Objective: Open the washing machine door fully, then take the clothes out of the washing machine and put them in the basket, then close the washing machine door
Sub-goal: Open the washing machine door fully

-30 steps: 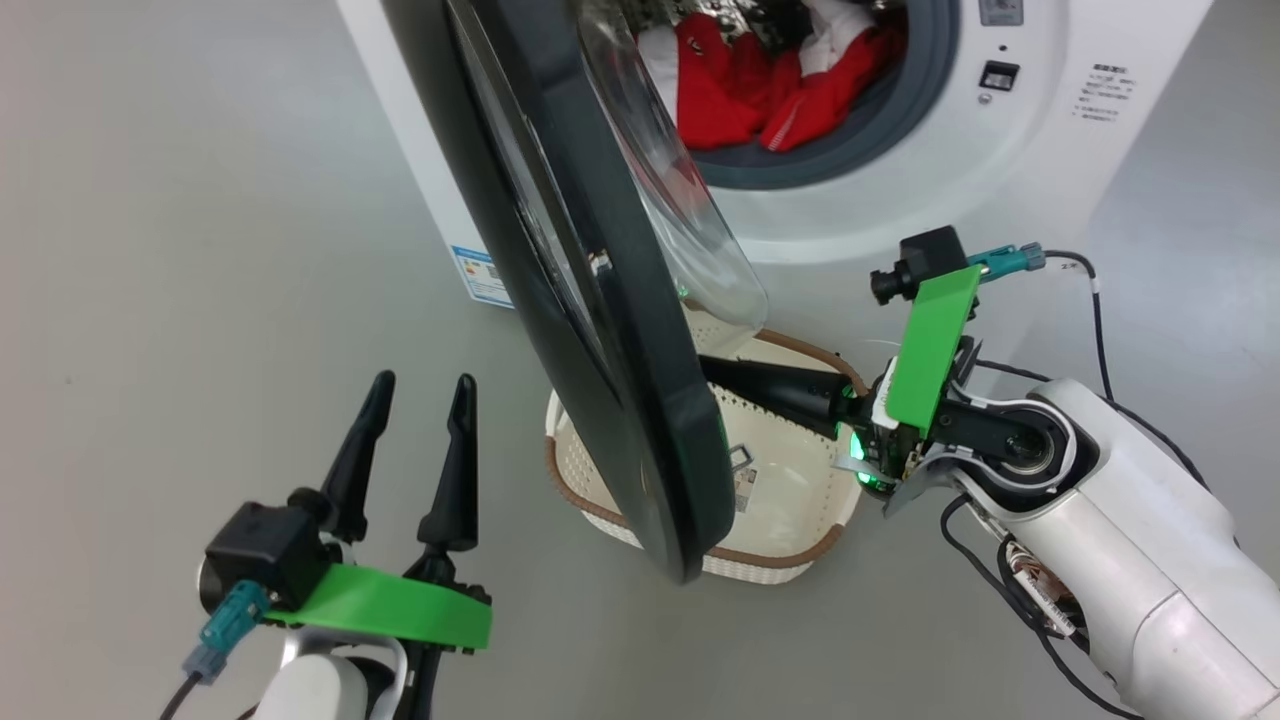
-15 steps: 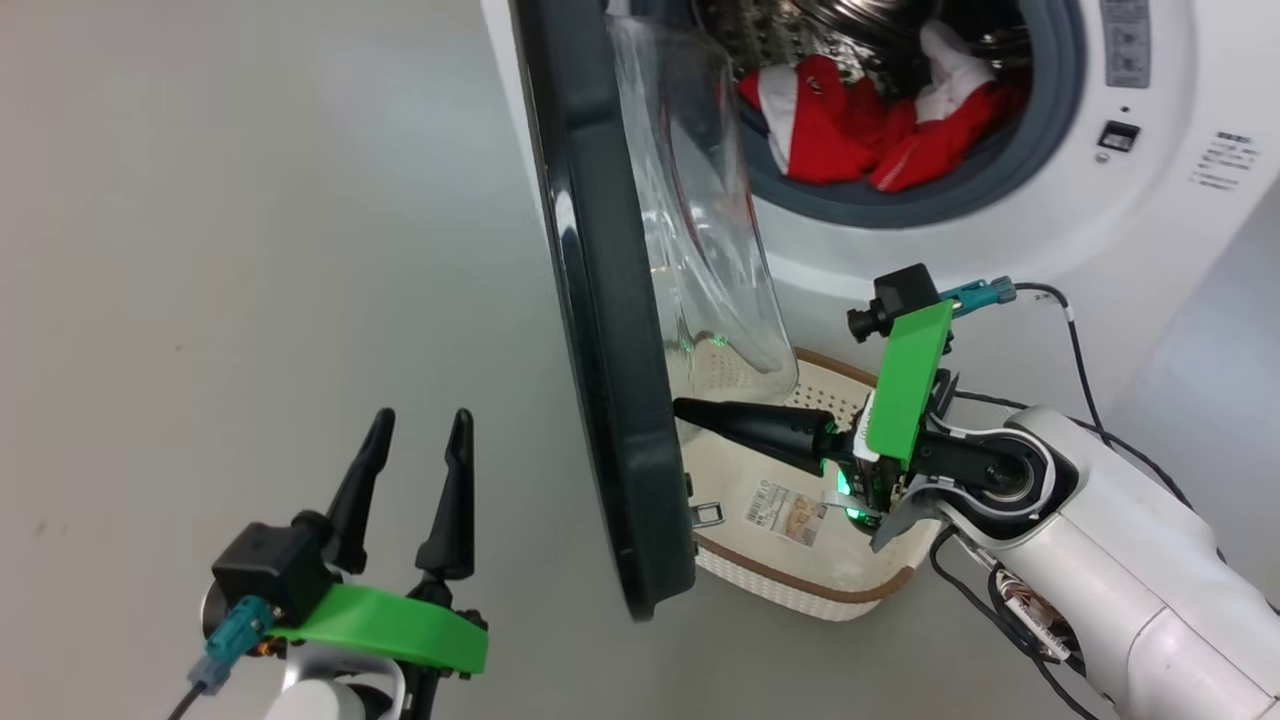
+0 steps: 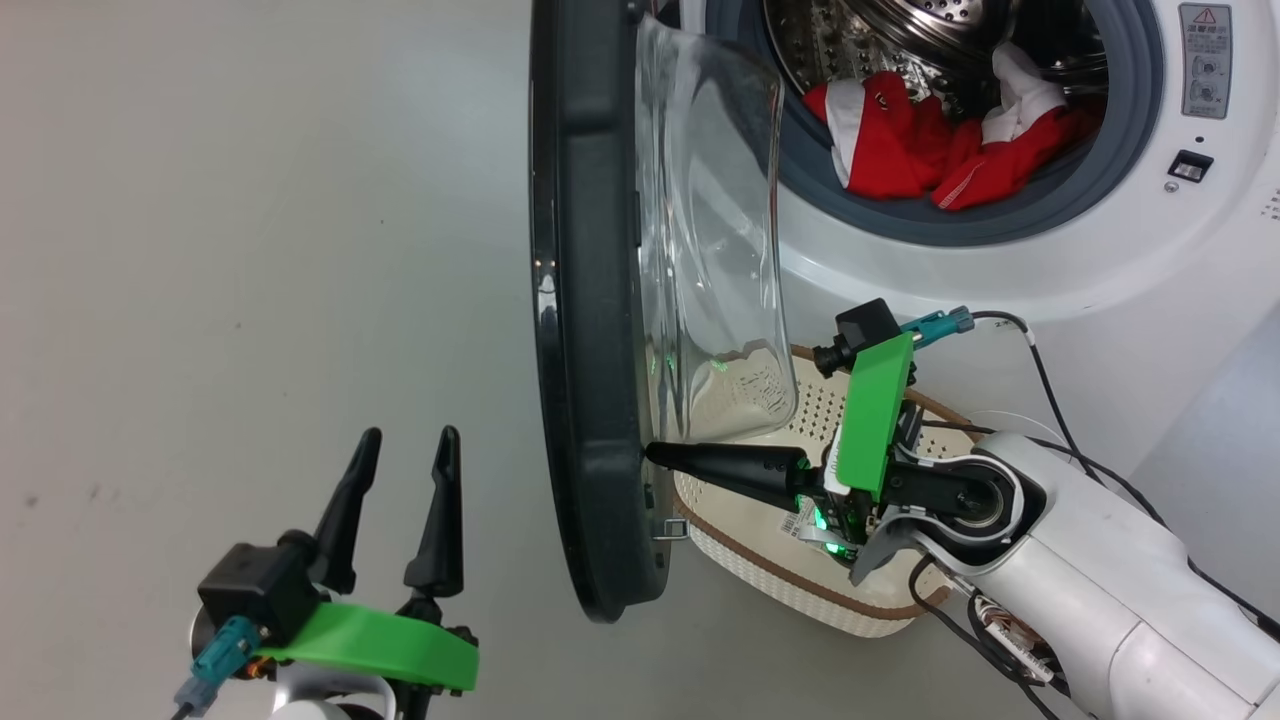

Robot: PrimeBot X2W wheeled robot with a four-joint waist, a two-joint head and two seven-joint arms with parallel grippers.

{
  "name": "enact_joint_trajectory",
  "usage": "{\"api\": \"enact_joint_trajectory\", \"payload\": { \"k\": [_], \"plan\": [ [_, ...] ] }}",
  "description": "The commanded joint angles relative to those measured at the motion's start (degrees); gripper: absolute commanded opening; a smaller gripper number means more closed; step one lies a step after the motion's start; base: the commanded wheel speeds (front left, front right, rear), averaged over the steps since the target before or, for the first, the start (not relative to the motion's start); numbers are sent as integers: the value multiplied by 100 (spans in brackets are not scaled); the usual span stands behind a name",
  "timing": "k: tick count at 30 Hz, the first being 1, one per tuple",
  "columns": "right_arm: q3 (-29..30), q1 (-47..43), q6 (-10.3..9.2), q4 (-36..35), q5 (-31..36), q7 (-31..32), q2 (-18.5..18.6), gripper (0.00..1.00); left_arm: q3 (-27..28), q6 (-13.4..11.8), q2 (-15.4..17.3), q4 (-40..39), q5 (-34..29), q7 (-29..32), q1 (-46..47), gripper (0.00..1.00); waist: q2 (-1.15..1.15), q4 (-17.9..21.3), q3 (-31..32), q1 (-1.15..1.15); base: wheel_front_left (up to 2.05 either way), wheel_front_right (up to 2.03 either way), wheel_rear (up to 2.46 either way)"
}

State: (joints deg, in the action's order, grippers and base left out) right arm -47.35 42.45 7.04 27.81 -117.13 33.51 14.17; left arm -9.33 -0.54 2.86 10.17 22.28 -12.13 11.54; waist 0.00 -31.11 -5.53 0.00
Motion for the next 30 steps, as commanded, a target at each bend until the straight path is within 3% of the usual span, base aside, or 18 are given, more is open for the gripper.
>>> {"api": "enact_joint_trajectory", "payload": {
  "k": [1, 11, 12, 14, 15, 17, 23, 26, 30],
  "plan": [
    [-35, 92, 45, -113, -52, -46, -110, 0, 204, -32, 131, -174, 17, -11, 49, 100, 0, 1, -1, 0, 0, 0, 0],
    [-160, 44, 45, -158, 109, -445, 79, 0, 142, 0, 110, -125, 225, 116, 3, 100, 0, 45, 97, 0, 0, 0, 0],
    [-156, 27, 45, -197, 165, -532, 123, 10, 134, 1, 105, -121, 252, 128, 3, 100, 0, 51, 107, 0, 0, 0, 0],
    [-135, -37, 45, -299, 231, -668, 215, 64, 118, 2, 96, -113, 308, 146, 7, 100, 0, 63, 123, 0, 0, 0, 0],
    [-112, -80, 45, -355, 243, -736, 265, 73, 111, -3, 93, -108, 325, 149, 9, 100, 0, 70, 134, 0, 0, 0, 0],
    [-85, -150, 45, -532, 383, -968, 440, 100, 94, -33, 99, -112, 308, 146, 20, 100, 0, 113, 132, 0, 0, 0, 0],
    [-138, -253, 45, -908, 1048, -1578, 843, 100, 115, -52, 115, -127, 315, 81, 41, 100, 0, 147, 156, 0, 0, 0, 0],
    [-404, -260, 45, -767, 2036, -2314, 1142, 100, 128, -63, 131, -135, 319, 47, 20, 100, 0, 172, 180, 0, 0, 0, 0],
    [-665, -321, 45, -405, 3001, -3194, 1118, 100, 152, -92, 157, -149, 328, 23, -26, 100, 0, 239, 190, 0, 0, 0, 0]
  ]
}}
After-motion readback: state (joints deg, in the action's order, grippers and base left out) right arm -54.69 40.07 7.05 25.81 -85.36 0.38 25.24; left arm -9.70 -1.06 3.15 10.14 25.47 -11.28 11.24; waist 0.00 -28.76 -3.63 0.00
